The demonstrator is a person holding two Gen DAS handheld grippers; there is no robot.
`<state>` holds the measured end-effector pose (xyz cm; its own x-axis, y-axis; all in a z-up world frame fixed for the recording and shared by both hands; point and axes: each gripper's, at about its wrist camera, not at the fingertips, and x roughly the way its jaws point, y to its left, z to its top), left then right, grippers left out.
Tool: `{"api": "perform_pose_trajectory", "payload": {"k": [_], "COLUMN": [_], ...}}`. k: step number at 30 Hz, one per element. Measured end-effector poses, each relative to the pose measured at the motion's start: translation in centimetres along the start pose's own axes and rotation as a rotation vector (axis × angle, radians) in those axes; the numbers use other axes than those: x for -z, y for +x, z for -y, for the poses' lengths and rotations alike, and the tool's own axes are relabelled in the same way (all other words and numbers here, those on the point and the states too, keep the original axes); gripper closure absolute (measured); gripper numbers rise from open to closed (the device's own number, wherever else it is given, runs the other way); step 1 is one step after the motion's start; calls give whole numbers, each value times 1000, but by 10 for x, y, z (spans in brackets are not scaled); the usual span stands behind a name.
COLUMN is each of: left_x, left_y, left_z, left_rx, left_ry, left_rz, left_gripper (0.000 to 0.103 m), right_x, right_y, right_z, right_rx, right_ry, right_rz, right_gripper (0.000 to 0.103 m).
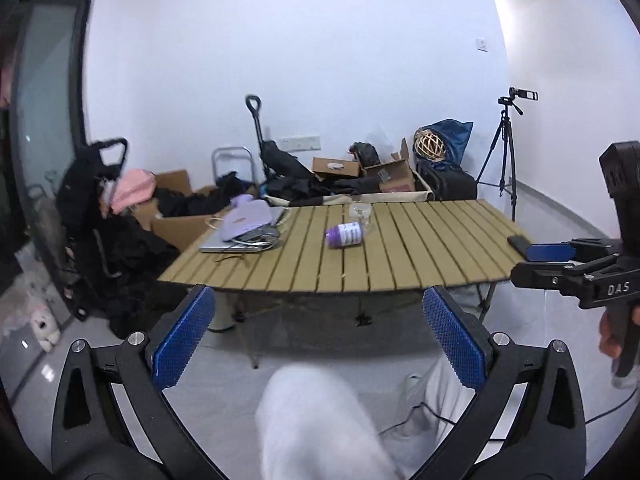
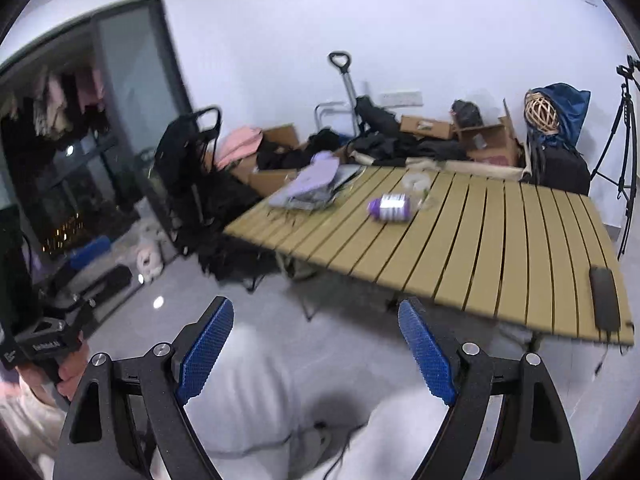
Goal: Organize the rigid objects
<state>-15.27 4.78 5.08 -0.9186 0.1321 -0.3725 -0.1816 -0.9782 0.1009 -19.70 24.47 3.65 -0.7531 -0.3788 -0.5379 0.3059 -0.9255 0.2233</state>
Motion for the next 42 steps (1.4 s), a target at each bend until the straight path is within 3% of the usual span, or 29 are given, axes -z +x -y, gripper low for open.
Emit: {"api": "perform_pose_trajectory", "payload": {"k": [4,9,13,17,42], "left_x": [50,109,119,113,120], "left_y": [-51,-107,-118,-124,-128], "left_z": [11,5,-9,-10,-2], "left_rx": [-126,-118,-105,-92,-78], "left_ry": [3,-94,-148,-167,-135], "left_rz": [54,110,92,124,111], "left_gripper": [0,0,0,0,0], "right_x": [55,132,159,162,163], "right_y": [-30,-85,-99,-103,-104], "right_z": [-35,-71,-91,-103,-117], "right_rx": [13,121,156,168,145], "right_ry": [3,26,-46,-86,-137], "right_rz": [10,204,220,246,262], "right_gripper": [14,14,14,14,14]}}
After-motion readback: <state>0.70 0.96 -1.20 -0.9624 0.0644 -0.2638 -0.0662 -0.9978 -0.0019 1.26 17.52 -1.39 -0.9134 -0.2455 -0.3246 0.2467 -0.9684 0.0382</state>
